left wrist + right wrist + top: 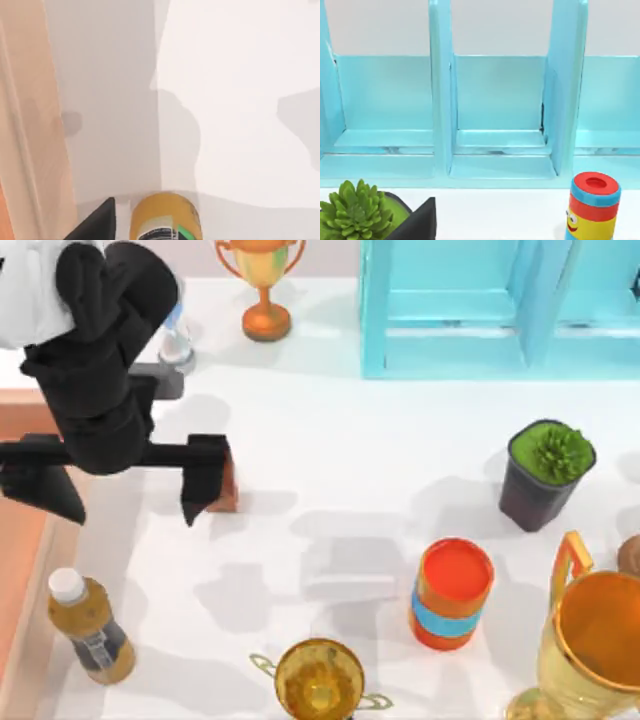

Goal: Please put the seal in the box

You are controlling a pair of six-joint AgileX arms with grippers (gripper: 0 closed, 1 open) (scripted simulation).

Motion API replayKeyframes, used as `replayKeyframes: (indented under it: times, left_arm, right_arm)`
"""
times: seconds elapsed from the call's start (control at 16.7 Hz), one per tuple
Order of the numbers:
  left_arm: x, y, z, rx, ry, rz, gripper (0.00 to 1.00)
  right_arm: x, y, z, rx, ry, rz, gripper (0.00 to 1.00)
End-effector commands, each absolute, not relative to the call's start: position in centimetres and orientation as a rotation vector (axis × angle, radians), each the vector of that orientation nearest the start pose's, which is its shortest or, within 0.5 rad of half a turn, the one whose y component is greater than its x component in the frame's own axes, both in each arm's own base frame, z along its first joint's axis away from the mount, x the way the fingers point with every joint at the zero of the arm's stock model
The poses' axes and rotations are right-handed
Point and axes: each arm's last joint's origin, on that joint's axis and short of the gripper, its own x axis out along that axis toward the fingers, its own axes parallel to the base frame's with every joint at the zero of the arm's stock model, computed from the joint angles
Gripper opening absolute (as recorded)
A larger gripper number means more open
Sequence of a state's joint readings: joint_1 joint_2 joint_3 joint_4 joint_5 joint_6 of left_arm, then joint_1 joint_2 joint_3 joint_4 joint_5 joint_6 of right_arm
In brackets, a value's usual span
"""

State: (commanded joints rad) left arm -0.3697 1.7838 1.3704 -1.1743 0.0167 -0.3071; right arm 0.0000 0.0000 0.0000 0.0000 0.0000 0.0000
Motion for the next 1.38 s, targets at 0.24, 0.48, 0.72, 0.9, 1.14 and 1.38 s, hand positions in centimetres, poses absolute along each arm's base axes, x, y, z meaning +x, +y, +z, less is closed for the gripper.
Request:
replayKeyframes:
  times: [0.24, 0.48, 0.72, 0.9, 1.14, 1.38]
  left_arm:
    - [35.6, -14.7, 21.4, 0.049, 1.638, -0.016, 1.0]
    - [38.7, -16.7, 21.8, 0.027, 1.595, -0.012, 1.0]
    - [39.4, -17.2, 22.1, 0.016, 1.571, -0.016, 1.0]
    - [39.4, -17.2, 22.1, 0.016, 1.571, -0.016, 1.0]
    - [39.5, -17.1, 20.9, 0.017, 1.574, -0.015, 1.0]
    - [39.8, -17.3, 16.1, 0.013, 1.563, -0.018, 1.0]
  right_arm:
    - [10.6, -0.1, 16.0, 0.0, 0.0, 0.0, 1.0]
    - [10.6, -0.1, 16.0, 0.0, 0.0, 0.0, 1.0]
    - [10.6, -0.1, 16.0, 0.0, 0.0, 0.0, 1.0]
    - [10.6, -0.1, 16.0, 0.0, 0.0, 0.0, 1.0]
    - [10.6, -0.1, 16.0, 0.0, 0.0, 0.0, 1.0]
    - [10.6, -0.1, 16.0, 0.0, 0.0, 0.0, 1.0]
